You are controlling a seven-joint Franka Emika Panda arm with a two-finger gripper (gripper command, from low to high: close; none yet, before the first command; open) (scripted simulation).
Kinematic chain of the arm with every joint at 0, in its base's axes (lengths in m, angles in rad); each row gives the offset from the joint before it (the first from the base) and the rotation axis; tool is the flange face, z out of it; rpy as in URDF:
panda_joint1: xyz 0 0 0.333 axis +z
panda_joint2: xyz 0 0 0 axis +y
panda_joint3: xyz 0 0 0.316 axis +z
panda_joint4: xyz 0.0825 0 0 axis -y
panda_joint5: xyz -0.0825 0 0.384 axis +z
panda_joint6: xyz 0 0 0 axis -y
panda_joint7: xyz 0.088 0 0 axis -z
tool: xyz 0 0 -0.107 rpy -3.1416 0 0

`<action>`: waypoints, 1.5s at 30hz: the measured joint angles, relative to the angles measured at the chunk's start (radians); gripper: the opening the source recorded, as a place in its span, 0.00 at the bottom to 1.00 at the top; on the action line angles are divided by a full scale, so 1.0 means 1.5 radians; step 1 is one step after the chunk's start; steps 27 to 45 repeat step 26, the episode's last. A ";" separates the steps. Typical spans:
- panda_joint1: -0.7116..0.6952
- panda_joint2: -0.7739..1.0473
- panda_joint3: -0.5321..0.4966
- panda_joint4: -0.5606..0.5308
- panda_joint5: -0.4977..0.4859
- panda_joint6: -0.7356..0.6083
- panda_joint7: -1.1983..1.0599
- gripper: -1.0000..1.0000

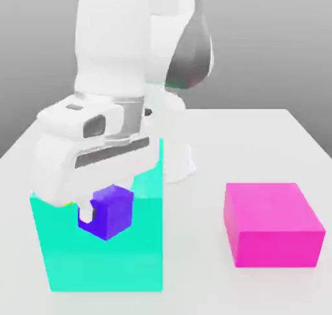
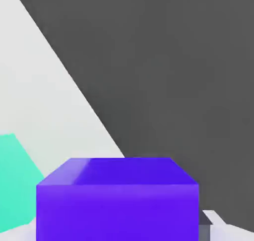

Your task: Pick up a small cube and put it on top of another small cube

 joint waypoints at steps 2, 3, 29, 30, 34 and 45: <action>-0.022 -0.024 -0.015 0.013 -0.026 -0.026 -0.007 0.00; -0.029 -0.040 -0.021 0.012 -0.029 -0.042 -0.021 0.00; -0.097 -0.390 -0.070 -0.206 -0.079 -0.312 -0.301 1.00; -0.097 -0.390 -0.070 -0.206 -0.079 -0.312 -0.301 1.00; -0.097 -0.390 -0.070 -0.206 -0.079 -0.312 -0.301 1.00; -0.097 -0.390 -0.070 -0.206 -0.079 -0.312 -0.301 1.00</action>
